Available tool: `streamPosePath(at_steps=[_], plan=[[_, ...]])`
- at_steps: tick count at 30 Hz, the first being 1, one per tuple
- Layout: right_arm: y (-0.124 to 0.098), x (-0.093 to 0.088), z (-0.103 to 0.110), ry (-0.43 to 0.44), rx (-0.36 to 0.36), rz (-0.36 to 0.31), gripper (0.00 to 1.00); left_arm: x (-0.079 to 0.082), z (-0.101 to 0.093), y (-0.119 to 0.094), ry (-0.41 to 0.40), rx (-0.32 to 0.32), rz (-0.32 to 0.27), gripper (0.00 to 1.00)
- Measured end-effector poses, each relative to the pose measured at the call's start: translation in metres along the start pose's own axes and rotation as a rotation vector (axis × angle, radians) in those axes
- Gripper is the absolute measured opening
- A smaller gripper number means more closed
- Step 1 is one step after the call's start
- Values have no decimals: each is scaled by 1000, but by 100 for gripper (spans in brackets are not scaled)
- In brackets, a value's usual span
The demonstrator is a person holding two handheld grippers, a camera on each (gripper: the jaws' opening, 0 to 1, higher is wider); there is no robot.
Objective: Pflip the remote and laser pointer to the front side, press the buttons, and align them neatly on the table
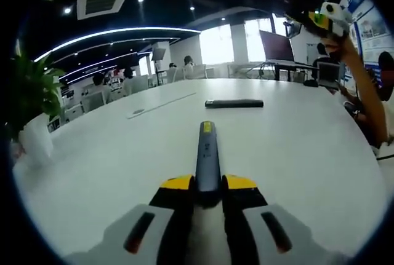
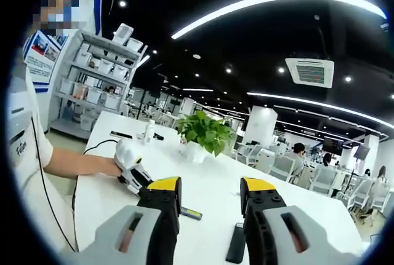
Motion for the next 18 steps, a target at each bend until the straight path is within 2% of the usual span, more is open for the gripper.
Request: streamPosePath(at_steps=[4, 8, 10, 12, 18], plan=[[1, -2, 1, -17, -2, 9, 41, -1, 10, 0, 11, 0, 0, 20], [5, -18, 0, -51, 27, 37, 41, -2, 16, -2, 6, -8, 7, 20], [6, -30, -3, -10, 16, 73, 41, -4, 21, -3, -3, 3, 12, 20], [9, -35, -4, -6, 21, 77, 41, -5, 23, -4, -3, 2, 12, 20], [21, -35, -8, 17, 36, 86, 41, -7, 31, -3, 12, 3, 12, 20]])
Point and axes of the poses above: the point that each gripper's makers call its tool centre point, and the gripper's own axes: y roughly forward along the fingers, z roughly to its left, x roughly out of its top, the point moved 5 cm from there along -y, roughly backward along the fingers, and after that the axes turned 5 degrees about -z, right-handed, at the moved point
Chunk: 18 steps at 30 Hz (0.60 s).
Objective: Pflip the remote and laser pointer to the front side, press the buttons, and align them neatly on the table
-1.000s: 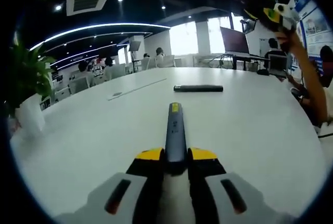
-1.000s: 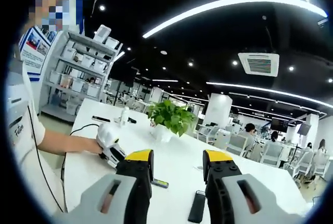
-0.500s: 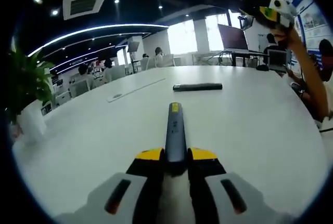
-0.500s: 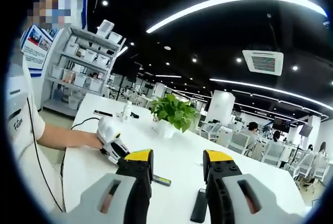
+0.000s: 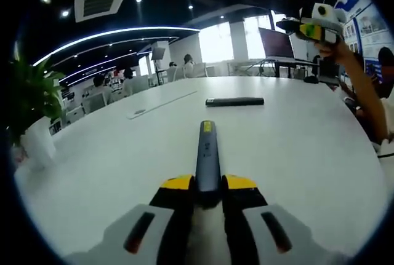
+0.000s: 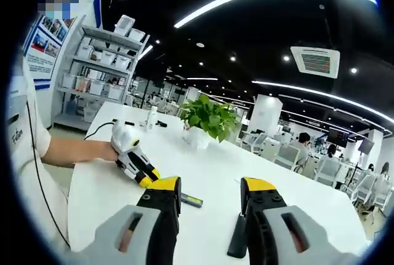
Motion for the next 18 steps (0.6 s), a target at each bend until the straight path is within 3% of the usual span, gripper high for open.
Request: streamPosePath(at_steps=[3, 7, 10, 13, 14, 16, 18], plan=[[7, 4, 1, 1, 24, 4, 41, 1, -3, 1, -2, -12, 1, 20], [13, 9, 0, -20, 37, 11, 41, -1, 0, 1, -65, -34, 18, 20], [24, 11, -4, -33, 94, 28, 41, 2, 8, 3, -48, -30, 72, 20], [31, 9, -10, -33, 125, 19, 41, 1, 7, 1, -94, -33, 102, 20], [32, 7, -12, -47, 147, 22, 42, 0, 8, 1, -133, -35, 112, 20], [29, 1, -15, -111, 212, 36, 42, 0, 9, 2, -106, -47, 110, 20], [26, 0, -24, -124, 205, 30, 41, 0, 10, 3, -110, -50, 119, 20]])
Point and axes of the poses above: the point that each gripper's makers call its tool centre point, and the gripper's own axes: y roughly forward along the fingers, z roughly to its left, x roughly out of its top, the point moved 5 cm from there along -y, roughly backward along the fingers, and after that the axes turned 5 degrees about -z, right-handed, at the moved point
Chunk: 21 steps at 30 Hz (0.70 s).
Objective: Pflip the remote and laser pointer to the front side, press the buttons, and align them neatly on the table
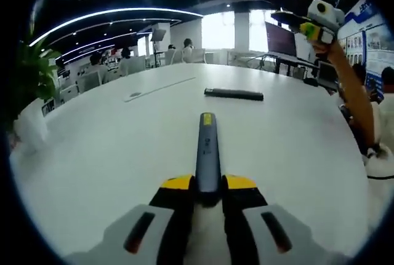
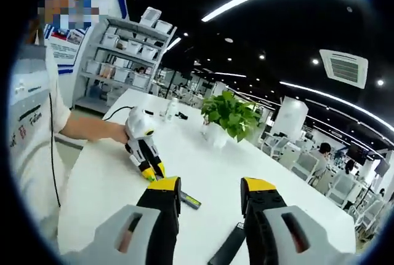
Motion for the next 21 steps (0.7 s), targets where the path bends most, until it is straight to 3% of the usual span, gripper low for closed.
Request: streamPosePath(at_steps=[4, 7, 8, 13, 14, 17, 21], plan=[[6, -3, -20, 36, -25, -17, 41, 0, 1, 1, 12, -12, 17, 20], [8, -13, -27, -28, -36, 105, 42, 0, -1, 1, 10, -17, 21, 20], [8, -13, -29, -49, -36, 113, 42, 0, -1, 1, 12, -16, 22, 20], [14, 3, -50, -68, -4, 78, 42, 0, -2, 2, 18, -25, 21, 20], [14, 6, -54, -51, -24, 75, 42, 0, -3, 2, 19, -28, 23, 20], [15, 8, -54, -44, -20, 67, 40, 0, -3, 1, 21, -29, 24, 20], [32, 32, -58, -123, 126, 108, 41, 1, -5, 0, 22, -29, 50, 20]])
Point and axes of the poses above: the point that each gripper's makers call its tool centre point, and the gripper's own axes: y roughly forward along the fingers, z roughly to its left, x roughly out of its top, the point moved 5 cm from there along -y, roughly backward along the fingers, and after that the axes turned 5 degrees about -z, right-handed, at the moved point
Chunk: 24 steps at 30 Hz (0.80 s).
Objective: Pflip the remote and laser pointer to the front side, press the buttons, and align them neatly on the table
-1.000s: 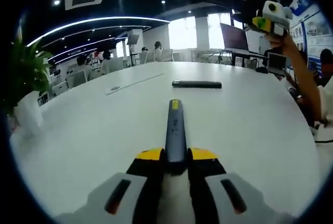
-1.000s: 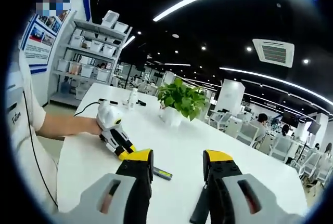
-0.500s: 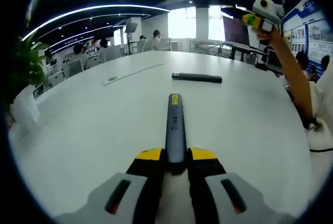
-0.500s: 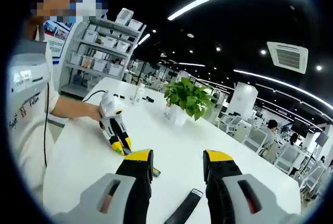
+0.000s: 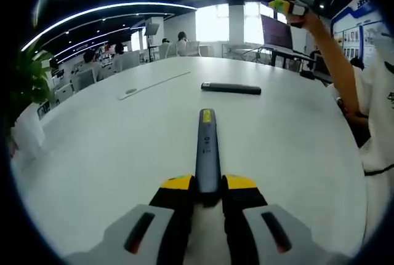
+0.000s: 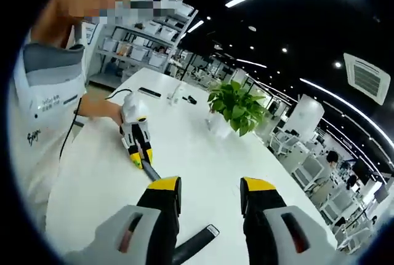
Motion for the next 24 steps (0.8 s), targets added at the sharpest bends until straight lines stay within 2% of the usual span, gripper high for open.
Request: streamPosePath(at_steps=[2, 3, 4, 5, 7, 9, 10, 13, 14, 15, 16, 17, 18, 19, 20, 22, 24], plan=[[4, 7, -1, 23, -4, -63, 41, 1, -2, 1, 1, 8, 5, 20], [5, 6, 0, 37, -1, -66, 42, 1, -3, 1, 2, 15, 10, 20], [6, 6, -1, 41, -12, -71, 43, 1, -4, 0, 8, 19, 12, 20], [9, 7, -5, 55, -57, -99, 44, 1, -5, -1, 23, 25, 14, 20], [11, 8, -6, 53, -80, -98, 44, 2, -6, -1, 45, 34, 20, 20], [18, 4, -8, 60, -125, -35, 44, 3, -6, -1, 54, 31, 28, 20], [23, 4, -5, 54, -119, -42, 45, 3, -5, -1, 55, 28, 32, 20], [31, 2, 6, -16, -24, -18, 45, 3, -4, -1, 49, 15, 37, 20], [30, 4, 8, -36, -11, -18, 46, 3, -4, -1, 48, 12, 34, 20], [27, 4, 13, -41, 44, -10, 46, 2, -4, -1, 45, 9, 31, 20], [25, 6, 12, -24, 40, -18, 46, 2, -5, -1, 48, 9, 29, 20], [26, 8, 10, -16, 29, -48, 46, 2, -5, -1, 54, 10, 29, 20], [28, 14, 9, -12, 27, -107, 44, 3, -6, -1, 58, 13, 30, 20], [32, 16, 12, 7, 55, -150, 43, 3, -5, -1, 59, 16, 29, 20], [35, 14, 17, 17, 93, -166, 43, 3, -5, -2, 54, 19, 29, 20], [41, 8, 20, 18, 113, -160, 45, 2, -6, -3, 45, 25, 29, 20], [44, -3, 28, -46, 151, -95, 49, 2, -7, -4, 47, 32, 28, 20]])
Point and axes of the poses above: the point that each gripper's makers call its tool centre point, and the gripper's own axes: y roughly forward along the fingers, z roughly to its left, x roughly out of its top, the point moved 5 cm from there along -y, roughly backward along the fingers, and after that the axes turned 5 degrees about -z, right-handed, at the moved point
